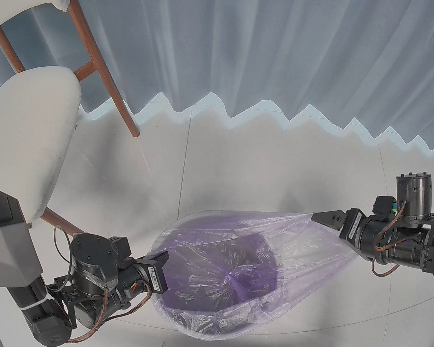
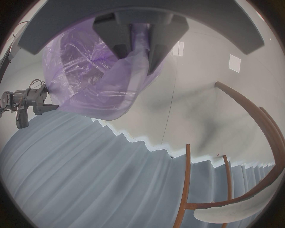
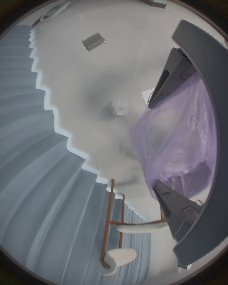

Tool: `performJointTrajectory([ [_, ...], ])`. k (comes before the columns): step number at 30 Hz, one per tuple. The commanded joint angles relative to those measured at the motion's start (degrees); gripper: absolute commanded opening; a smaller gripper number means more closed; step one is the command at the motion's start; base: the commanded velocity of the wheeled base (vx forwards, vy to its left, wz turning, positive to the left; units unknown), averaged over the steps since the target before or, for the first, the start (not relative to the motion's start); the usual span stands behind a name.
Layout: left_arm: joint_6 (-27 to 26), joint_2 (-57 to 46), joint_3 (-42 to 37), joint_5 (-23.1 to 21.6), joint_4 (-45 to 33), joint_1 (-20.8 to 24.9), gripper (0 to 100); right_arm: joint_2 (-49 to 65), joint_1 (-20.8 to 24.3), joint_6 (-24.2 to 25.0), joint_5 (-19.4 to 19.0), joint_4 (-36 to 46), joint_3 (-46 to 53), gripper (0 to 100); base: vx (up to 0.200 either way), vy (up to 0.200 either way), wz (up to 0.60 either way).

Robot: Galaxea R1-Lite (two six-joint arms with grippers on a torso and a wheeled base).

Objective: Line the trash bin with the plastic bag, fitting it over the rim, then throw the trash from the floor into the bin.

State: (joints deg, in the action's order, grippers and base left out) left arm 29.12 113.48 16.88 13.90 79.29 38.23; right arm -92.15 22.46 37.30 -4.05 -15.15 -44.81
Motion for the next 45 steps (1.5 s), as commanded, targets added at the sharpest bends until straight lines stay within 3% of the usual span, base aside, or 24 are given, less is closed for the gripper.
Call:
performJointTrajectory([
  [1, -0.03, 0.16, 0.43, -0.01, 0.08, -0.17, 0, 4.61, 0.13, -0.56, -6.24, 0.04, 3.50, 100, 0.000, 0.000, 0.00],
  [3, -0.03, 0.25, 0.52, -0.01, 0.08, -0.17, 0, 6.19, 0.04, -2.41, -11.33, 0.04, 5.26, 100, 0.000, 0.000, 0.00],
  [6, -0.03, 0.16, 0.52, -0.01, 0.08, -0.26, 0, 6.46, -0.22, -5.05, -13.88, -0.67, 6.67, 100, 0.000, 0.000, 0.00],
  [16, 0.06, -0.37, 0.08, 0.08, 0.08, -0.52, 0, 3.12, -4.96, -5.22, -13.71, -9.98, 6.58, 100, 0.000, 0.000, 0.00],
  [32, -0.03, -0.45, 0.08, 0.17, 0.08, -0.52, 0, 2.59, -9.54, -5.57, -13.53, -10.51, 6.14, 100, 0.000, 0.000, 0.00],
  [38, 0.06, -3.71, -1.68, -0.71, 0.17, -1.14, 0, 2.94, -15.34, -5.49, -13.79, -9.98, 4.91, 100, 0.000, 0.000, 0.00],
  [39, 0.06, -4.50, -1.94, -1.33, 0.25, -1.49, 0, 3.20, -16.21, -5.40, -14.06, -9.81, 5.09, 100, 0.000, 0.000, 0.00],
  [41, 0.14, -7.66, -2.82, -7.22, 1.22, -3.34, 0, 4.43, -20.70, -5.31, -17.05, -9.72, 6.32, 100, 0.000, 0.000, 0.00],
  [42, 0.14, -7.66, -2.82, -7.22, 1.22, -3.34, 0, 4.43, -20.70, -5.31, -17.05, -9.72, 6.32, 100, 0.000, 0.000, 0.00],
  [43, 0.76, -9.77, -3.26, -13.11, 2.27, -6.15, 0, 5.66, -24.92, -5.14, -22.14, -9.72, 8.34, 100, 0.000, 0.000, 0.00],
  [45, 1.46, -11.09, -3.17, -19.43, 2.63, -9.23, 0, 6.46, -29.13, -5.31, -26.98, -9.72, 10.27, 100, 0.000, 0.000, 0.00],
])
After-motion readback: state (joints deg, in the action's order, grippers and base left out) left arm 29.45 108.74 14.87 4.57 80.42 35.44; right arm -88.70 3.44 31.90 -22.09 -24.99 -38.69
